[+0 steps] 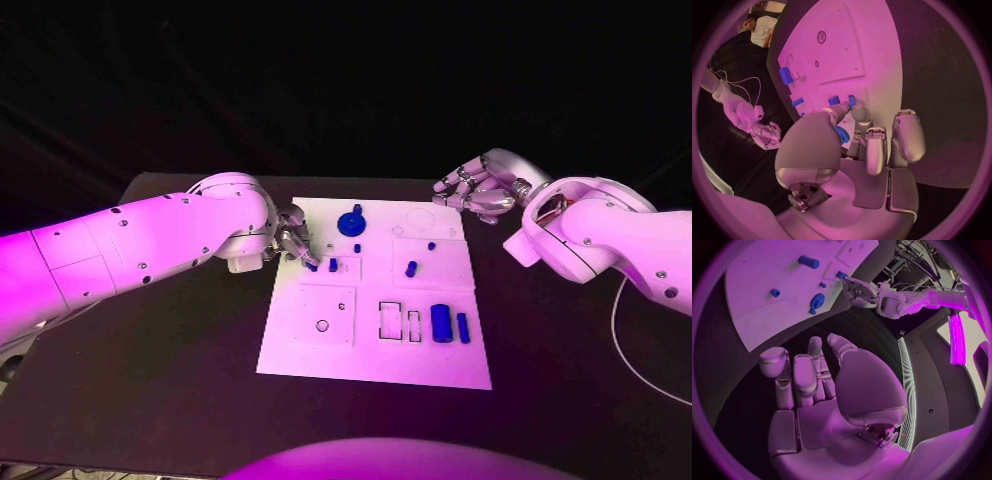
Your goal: Assemble the parts on the task board
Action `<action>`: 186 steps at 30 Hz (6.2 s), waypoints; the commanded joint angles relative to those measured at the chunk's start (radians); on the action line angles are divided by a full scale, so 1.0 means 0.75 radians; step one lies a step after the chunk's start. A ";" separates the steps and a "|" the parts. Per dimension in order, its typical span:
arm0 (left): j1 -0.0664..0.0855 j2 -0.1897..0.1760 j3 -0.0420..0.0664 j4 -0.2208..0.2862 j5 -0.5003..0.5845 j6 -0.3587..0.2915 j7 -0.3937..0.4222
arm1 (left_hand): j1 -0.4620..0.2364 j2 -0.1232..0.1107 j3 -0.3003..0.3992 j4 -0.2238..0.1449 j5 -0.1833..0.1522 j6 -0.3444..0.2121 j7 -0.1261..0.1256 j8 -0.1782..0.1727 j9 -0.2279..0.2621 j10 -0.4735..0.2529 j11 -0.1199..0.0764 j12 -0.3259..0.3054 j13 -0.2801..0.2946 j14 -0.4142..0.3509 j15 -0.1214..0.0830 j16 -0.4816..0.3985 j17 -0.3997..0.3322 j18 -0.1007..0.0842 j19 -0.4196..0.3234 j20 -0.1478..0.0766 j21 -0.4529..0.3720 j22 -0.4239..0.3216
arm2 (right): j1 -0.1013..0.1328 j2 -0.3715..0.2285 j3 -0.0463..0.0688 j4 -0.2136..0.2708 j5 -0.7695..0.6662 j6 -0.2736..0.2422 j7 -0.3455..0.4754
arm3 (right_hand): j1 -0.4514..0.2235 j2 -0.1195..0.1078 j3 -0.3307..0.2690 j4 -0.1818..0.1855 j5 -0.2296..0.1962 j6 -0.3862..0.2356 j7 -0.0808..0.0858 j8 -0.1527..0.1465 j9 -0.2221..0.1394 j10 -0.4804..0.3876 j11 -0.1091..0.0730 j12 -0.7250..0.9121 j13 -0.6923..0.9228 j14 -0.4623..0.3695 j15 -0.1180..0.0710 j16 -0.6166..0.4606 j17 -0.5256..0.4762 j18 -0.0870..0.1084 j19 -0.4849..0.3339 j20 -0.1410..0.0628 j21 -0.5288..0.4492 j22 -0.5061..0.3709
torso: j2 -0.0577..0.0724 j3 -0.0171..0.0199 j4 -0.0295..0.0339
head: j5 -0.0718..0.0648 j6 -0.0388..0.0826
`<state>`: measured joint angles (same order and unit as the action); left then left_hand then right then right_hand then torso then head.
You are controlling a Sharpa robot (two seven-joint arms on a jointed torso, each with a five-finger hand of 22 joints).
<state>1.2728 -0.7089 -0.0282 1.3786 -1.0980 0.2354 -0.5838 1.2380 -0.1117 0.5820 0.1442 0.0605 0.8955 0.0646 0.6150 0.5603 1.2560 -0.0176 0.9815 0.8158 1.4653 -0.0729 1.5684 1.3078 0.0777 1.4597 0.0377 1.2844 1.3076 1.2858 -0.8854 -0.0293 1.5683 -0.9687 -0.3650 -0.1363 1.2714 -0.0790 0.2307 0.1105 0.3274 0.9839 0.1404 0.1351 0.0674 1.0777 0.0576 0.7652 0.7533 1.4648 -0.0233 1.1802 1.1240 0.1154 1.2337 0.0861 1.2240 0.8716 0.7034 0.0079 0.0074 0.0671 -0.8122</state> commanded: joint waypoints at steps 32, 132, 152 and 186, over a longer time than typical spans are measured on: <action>-0.006 0.022 -0.002 -0.017 0.006 0.036 0.001 | -0.084 -0.004 0.155 -0.135 0.006 0.036 -0.031 0.034 0.007 0.068 -0.016 0.064 0.061 0.141 -0.016 0.003 0.351 -0.027 0.035 -0.014 0.047 0.145 | -0.001 -0.002 0.000 0.003 -0.003 0.014 0.012 | 0.008 0.001 0.002 0.009 0.008 -0.005 0.005 -0.004 0.002 -0.010 -0.004 0.008 -0.002 0.019 0.001 -0.001 -0.001 0.025 -0.006 -0.004 -0.007 -0.001 | 0.000 0.0008 -0.0010 | 0.005 -0.015; -0.050 0.067 -0.009 -0.068 -0.204 -0.604 0.771 | 0.288 -0.051 -0.327 -0.094 0.016 0.038 0.120 -0.492 -0.463 -0.366 0.151 -0.810 -0.858 -0.268 0.119 -0.827 -0.664 0.142 -0.350 0.104 -1.140 -0.480 | -0.003 -0.004 0.000 -0.005 0.016 0.011 0.035 | 0.014 0.007 0.011 0.017 0.021 -0.007 0.006 -0.003 0.001 -0.016 -0.003 0.012 -0.006 0.012 0.002 -0.023 -0.021 0.029 -0.018 -0.003 -0.024 -0.027 | 0.001 -0.0003 -0.0006 | -0.012 -0.014; -0.083 0.163 -0.009 -0.191 -0.334 -0.454 0.704 | 0.271 -0.055 -0.374 -0.079 0.016 0.100 0.114 -0.538 -0.506 -0.327 0.150 -0.865 -0.929 -0.235 0.117 -0.686 -0.577 0.139 -0.307 0.105 -1.147 -0.486 | -0.003 -0.001 0.000 -0.006 0.023 0.010 0.042 | 0.018 0.007 0.014 0.017 0.029 -0.010 0.007 -0.004 0.001 -0.019 -0.002 0.011 -0.008 0.010 0.002 -0.029 -0.027 0.032 -0.025 -0.003 -0.033 -0.043 | 0.000 0.0002 0.0001 | -0.019 -0.020; -0.093 0.216 -0.009 -0.214 -0.389 -0.401 0.644 | 0.291 -0.028 -0.342 -0.080 0.017 0.190 0.099 -0.593 -0.554 -0.218 0.128 -0.910 -0.980 -0.068 0.099 -0.332 -0.237 0.093 -0.149 0.085 -0.800 -0.262 | -0.003 0.007 0.000 -0.007 0.026 0.018 0.045 | 0.019 0.008 0.016 0.018 0.031 -0.011 0.008 -0.004 0.001 -0.020 -0.002 0.012 -0.009 0.010 0.002 -0.028 -0.025 0.031 -0.024 -0.003 -0.033 -0.041 | 0.000 0.0008 -0.0018 | -0.025 -0.029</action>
<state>1.2033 -0.5499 -0.0354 1.2195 -1.3749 -0.0904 -0.0904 1.4563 -0.1407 0.3203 0.0855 0.0729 1.0313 0.1393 0.1732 0.1449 1.0866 0.0767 0.3018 0.0813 1.4100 0.0011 1.3169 1.1272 0.1629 1.3439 0.1002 0.6796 1.1088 1.2838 -0.8815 -0.0295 1.5626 -0.9492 -0.3602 -0.1121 1.2754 -0.0750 0.2417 0.1215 0.3447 0.9788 0.1424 0.1351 0.0674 1.0696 0.0569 0.7693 0.7476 1.4647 -0.0233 1.1646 1.1048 0.1311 1.2231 0.0825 1.2039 0.8405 0.7040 0.0087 0.0064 0.0493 -0.8328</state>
